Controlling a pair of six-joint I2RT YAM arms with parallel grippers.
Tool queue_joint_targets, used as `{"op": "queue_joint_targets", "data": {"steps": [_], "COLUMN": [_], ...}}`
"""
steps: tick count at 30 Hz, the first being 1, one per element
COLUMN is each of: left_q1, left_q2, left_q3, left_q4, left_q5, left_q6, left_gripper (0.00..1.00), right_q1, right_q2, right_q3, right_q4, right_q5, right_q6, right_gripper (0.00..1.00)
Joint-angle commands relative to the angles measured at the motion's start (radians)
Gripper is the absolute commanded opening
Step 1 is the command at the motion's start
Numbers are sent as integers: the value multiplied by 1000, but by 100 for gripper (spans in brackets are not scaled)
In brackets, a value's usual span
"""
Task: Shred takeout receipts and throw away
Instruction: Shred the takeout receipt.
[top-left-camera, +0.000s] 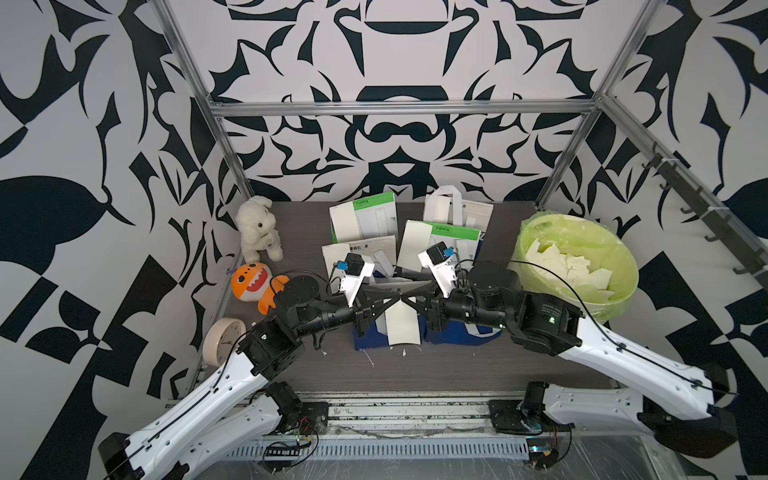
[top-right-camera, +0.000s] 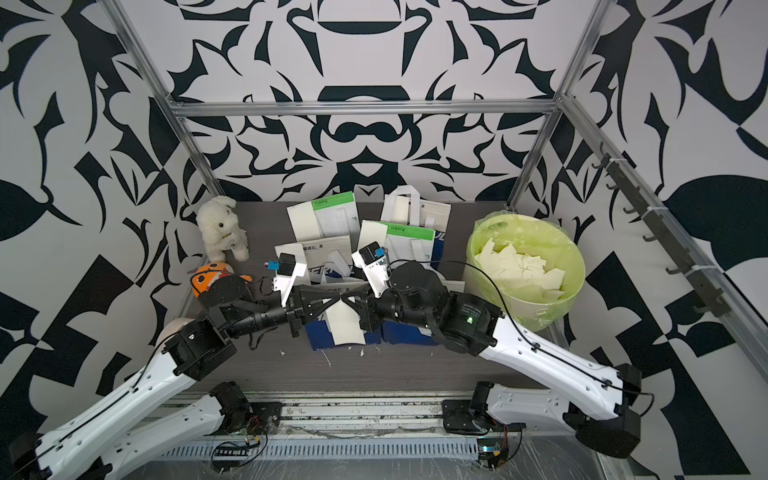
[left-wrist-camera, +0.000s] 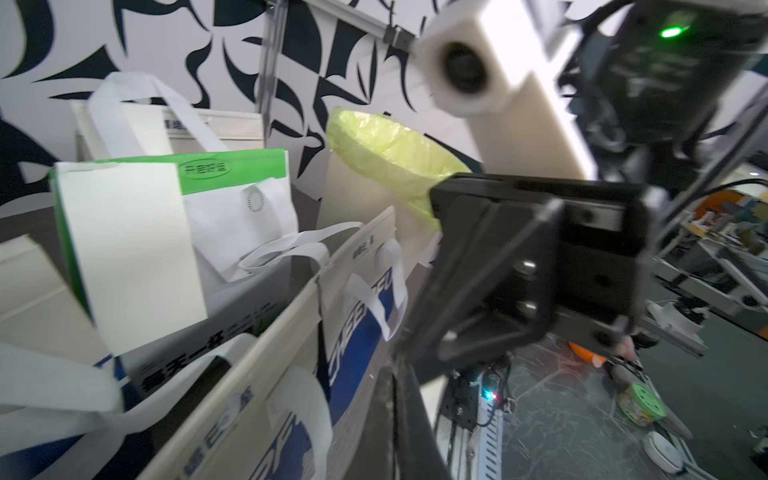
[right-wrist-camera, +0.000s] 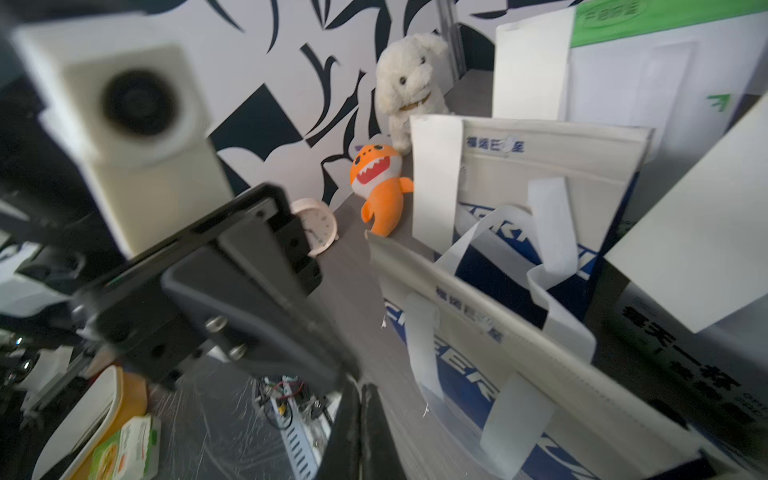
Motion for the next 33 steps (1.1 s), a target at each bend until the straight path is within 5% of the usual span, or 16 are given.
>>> {"op": "queue_joint_targets", "data": {"steps": [1,10,22,33], "left_q1": [-17,-19,-18,-18], "left_q2": [-62,-69,-176,-259], "left_q3": [0,-11,-1,84], "left_q4": [116,142,142,-66], "left_q5": [66,68,-51,-127], "left_q6": [20,17,11,86], "left_gripper": [0,0,0,0], "right_q1": [-77,-136,-218,-461], "right_q2": [13,21,36,22], "right_q3": [-3,-19,32,348], "right_q4": [-13,-1,-157,-442], "right_q5": [62,-16,66,152], "right_q6": [71,80,-35,-235], "right_gripper": [0,0,0,0]}}
